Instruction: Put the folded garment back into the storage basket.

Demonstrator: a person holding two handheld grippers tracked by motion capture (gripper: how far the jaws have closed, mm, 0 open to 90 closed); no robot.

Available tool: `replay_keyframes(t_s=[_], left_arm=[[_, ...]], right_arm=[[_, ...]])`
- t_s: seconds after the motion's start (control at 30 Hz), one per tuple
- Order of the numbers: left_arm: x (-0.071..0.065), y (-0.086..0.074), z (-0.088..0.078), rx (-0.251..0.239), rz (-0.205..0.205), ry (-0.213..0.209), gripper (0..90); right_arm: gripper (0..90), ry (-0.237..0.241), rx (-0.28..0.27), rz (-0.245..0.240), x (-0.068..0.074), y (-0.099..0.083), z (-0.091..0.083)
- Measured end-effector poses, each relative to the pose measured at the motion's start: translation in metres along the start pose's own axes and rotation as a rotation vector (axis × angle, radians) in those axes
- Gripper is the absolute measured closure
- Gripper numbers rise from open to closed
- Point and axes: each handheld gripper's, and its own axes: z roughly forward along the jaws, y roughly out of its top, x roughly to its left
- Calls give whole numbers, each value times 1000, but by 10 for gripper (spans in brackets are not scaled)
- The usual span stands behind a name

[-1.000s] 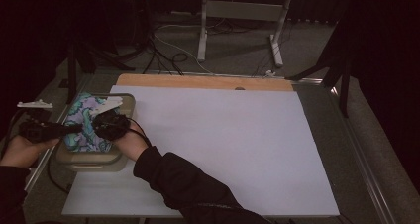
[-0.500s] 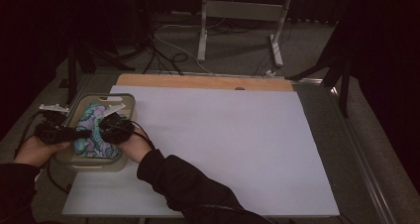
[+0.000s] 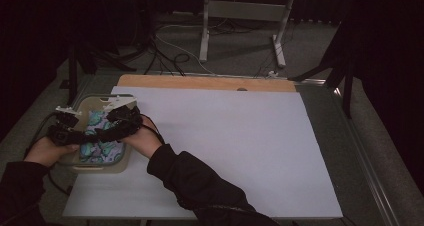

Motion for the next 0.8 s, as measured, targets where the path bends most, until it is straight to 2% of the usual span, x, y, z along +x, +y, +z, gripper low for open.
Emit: replay_keyframes(t_s=[0.1,0.13,0.17,0.3,0.37,0.43,0.53,0.6,0.8], left_arm=[[-2,0,-1,0,-3,22,457],[-3,0,-5,-5,3,66,400],[-3,0,-7,-19,-7,82,346],[-6,3,-22,-93,-27,101,245],[-10,4,-30,-122,5,76,173],[-17,5,-35,-146,24,72,144],[-28,9,-38,-155,58,73,74],[-34,12,-39,-160,63,76,12],[-46,20,-42,-197,67,56,0]], right_arm=[[93,-3,-19,-7,-5,1,-9],[93,-8,-22,-14,-7,2,-11],[92,-11,-26,-20,-9,2,-14],[92,-13,-57,-14,-21,4,-26],[91,-17,-72,-17,-26,5,-32],[90,-7,-87,-24,-30,5,-38],[90,0,-100,-26,-36,5,-45],[90,8,-101,-19,-40,4,-49],[90,8,-94,-47,-46,-1,-59]])
